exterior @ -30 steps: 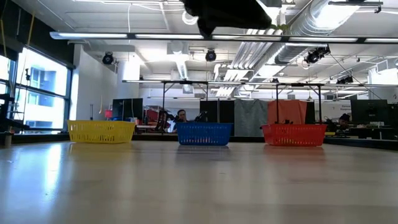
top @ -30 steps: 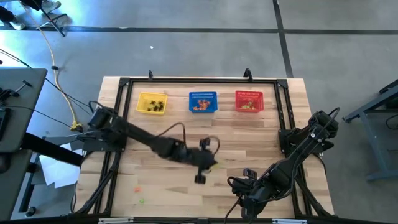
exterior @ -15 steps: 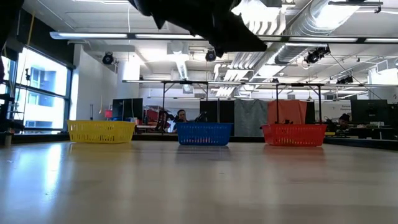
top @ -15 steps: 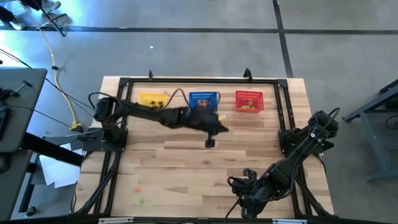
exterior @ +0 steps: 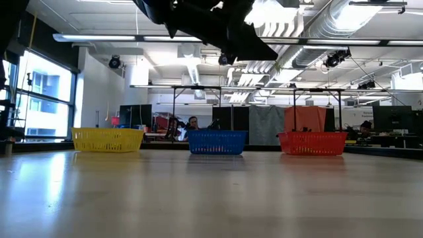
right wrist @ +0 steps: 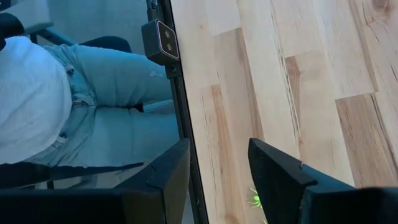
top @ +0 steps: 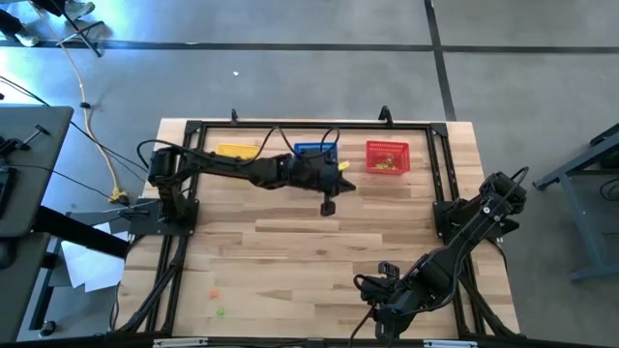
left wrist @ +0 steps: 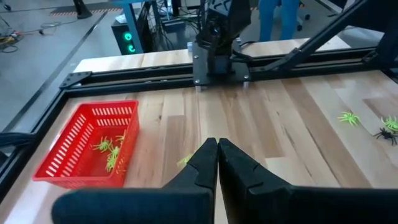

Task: Sort Halloween decoration
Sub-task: Put the green spider toy into the red basket

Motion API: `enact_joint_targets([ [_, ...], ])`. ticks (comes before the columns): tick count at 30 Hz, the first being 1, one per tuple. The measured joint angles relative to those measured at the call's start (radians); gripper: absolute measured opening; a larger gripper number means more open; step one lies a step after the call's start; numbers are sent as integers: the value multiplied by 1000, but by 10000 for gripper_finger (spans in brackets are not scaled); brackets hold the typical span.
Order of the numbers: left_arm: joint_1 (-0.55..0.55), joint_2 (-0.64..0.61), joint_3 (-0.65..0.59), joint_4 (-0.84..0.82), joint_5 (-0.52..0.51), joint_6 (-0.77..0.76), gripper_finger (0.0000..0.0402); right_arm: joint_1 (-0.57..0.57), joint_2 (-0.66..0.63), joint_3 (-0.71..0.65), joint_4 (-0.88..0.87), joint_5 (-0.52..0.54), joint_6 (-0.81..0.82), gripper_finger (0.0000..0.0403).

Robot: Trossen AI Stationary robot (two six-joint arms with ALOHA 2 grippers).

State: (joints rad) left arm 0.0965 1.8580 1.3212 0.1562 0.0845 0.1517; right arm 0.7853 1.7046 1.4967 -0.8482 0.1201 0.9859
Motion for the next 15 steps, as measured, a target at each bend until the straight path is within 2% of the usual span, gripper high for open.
enact_joint_targets([
  [8,-9,1,0,-1,0,8,0,0,0,0,0,0,-1,160],
  [15,-13,1,0,-1,0,-16,0,-6,0,0,0,-7,-137,160],
])
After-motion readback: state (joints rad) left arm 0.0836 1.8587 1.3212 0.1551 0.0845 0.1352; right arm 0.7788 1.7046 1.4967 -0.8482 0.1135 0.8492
